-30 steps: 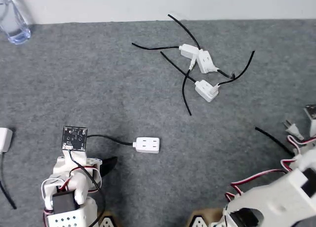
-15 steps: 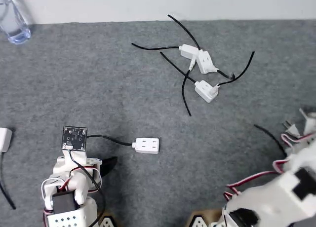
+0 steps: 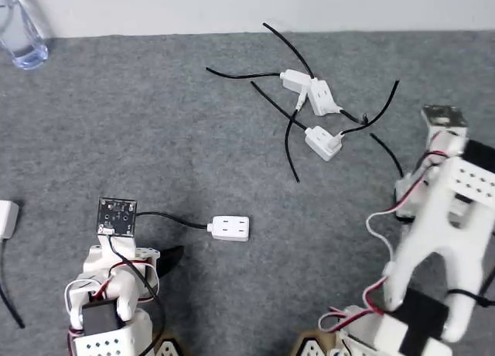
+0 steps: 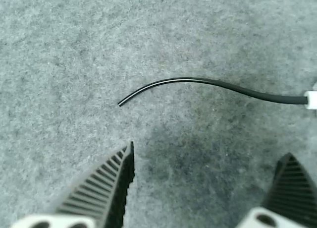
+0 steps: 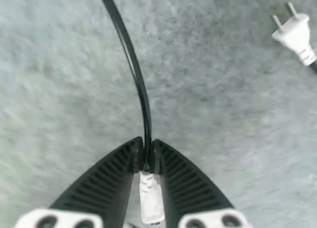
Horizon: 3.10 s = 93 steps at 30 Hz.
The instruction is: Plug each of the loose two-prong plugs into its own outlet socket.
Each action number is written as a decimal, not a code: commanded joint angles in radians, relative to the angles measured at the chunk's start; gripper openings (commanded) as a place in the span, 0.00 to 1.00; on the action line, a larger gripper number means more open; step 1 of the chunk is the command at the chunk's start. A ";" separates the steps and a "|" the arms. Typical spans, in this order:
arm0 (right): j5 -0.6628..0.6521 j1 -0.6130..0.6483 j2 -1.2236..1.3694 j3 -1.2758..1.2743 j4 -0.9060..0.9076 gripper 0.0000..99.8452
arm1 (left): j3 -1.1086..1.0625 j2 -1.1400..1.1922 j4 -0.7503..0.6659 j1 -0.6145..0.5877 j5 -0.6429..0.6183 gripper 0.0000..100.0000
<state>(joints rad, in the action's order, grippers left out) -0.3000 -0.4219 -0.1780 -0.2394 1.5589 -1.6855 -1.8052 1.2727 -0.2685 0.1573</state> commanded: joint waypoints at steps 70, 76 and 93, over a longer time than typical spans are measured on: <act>-0.598 -0.081 -0.611 -0.740 -0.641 0.15 | 0.004 -0.015 -0.011 0.002 -0.009 0.42; -0.661 -0.035 -0.639 -0.810 -0.740 0.17 | 0.004 -0.015 -0.011 0.002 -0.009 0.42; -1.502 0.325 -0.641 -0.727 -0.213 0.24 | 0.004 -0.015 -0.011 0.002 -0.009 0.42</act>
<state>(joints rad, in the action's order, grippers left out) -1.6763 -0.1105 -0.8101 -1.0587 1.3303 -1.6855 -1.8052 1.2727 -0.2685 0.1573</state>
